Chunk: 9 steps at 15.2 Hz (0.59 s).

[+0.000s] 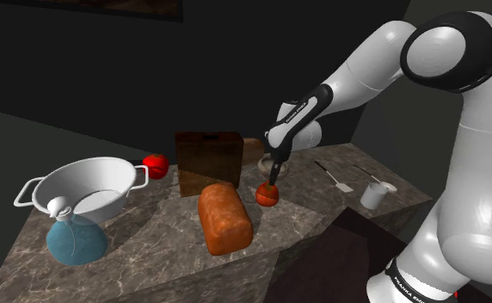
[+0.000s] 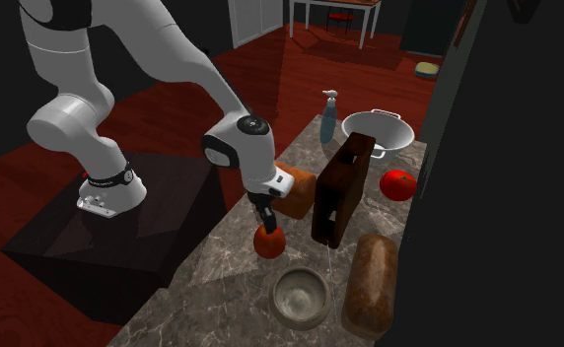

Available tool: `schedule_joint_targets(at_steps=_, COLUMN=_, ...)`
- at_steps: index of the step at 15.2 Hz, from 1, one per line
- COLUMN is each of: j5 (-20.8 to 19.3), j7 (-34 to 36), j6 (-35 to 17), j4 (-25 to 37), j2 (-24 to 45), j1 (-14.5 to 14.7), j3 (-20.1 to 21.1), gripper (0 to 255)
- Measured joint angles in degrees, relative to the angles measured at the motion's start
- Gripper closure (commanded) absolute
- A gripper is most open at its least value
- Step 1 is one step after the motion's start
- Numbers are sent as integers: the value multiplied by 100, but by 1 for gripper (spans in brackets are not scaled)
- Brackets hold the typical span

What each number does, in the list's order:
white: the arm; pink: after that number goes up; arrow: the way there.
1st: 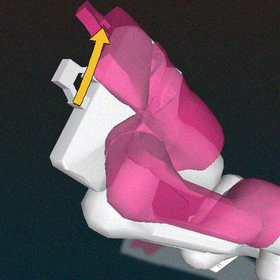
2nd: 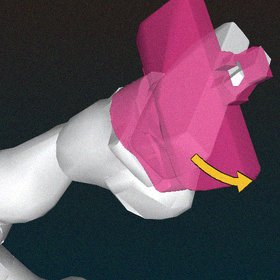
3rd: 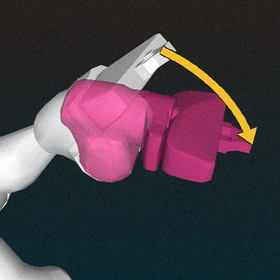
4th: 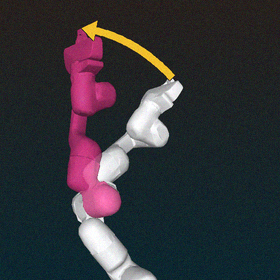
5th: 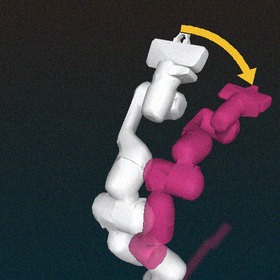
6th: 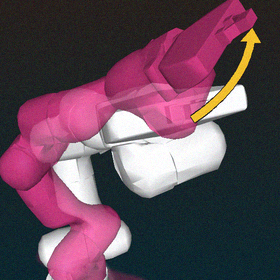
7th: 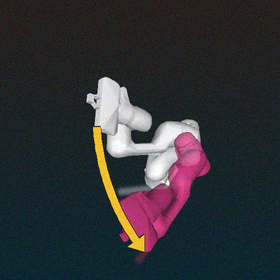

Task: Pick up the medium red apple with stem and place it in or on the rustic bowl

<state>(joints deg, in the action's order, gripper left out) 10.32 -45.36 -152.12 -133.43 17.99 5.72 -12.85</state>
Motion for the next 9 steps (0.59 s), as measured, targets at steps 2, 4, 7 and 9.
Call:
schedule_joint_targets(at_steps=2, j5=82, j7=-75, j6=-138, j4=37, j2=175, j1=-37, j3=60, gripper=0)
schedule_joint_targets(at_steps=4, j5=156, j7=-136, j6=-259, j4=71, j2=330, j1=-77, j3=114, gripper=0)
schedule_joint_targets(at_steps=7, j5=242, j7=-203, j6=-397, j4=112, j2=512, j1=-128, j3=181, gripper=0)
schedule_joint_targets(at_steps=9, j5=252, j7=-211, j6=-414, j4=118, j2=534, j1=-135, j3=189, gripper=0)
